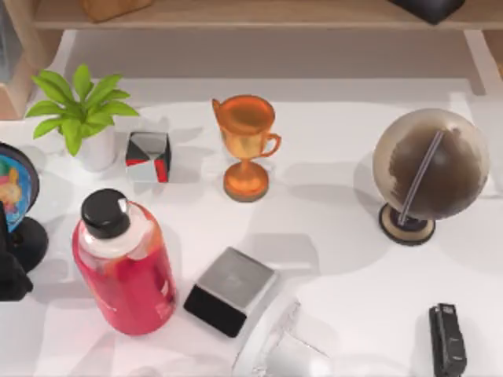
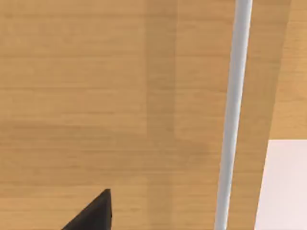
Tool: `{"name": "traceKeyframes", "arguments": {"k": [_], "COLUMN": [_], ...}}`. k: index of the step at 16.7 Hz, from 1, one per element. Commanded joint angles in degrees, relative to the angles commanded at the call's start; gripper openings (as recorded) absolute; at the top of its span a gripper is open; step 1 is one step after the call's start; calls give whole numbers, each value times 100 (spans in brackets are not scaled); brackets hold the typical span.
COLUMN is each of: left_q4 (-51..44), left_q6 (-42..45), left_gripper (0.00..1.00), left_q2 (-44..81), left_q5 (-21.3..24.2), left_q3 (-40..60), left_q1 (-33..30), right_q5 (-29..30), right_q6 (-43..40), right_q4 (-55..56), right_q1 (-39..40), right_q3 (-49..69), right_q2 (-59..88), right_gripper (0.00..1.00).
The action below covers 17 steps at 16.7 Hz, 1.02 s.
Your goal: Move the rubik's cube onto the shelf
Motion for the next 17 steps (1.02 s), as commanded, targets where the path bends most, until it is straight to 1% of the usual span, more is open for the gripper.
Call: {"name": "traceKeyframes", "arguments": {"k": [4, 8, 12, 17], "left_q4": [0, 0, 0, 0], "left_q6": [0, 0, 0, 0], "left_gripper": [100, 100, 100, 100], "left_q2": [0, 0, 0, 0], "left_q5": [0, 0, 0, 0], "left_q3": [0, 0, 0, 0], "left_q1": [0, 0, 0, 0], "right_q5": [455, 1060, 1691, 2399], "right_q6": [226, 650, 1272, 2261], "right_q4": [-703, -1959, -3723, -6449], "right_q1": [-391, -643, -561, -76], "right_q3": [624, 1693, 3090, 5056], "right_q2": [-398, -777, -977, -820], "right_gripper": [100, 100, 100, 100]}}
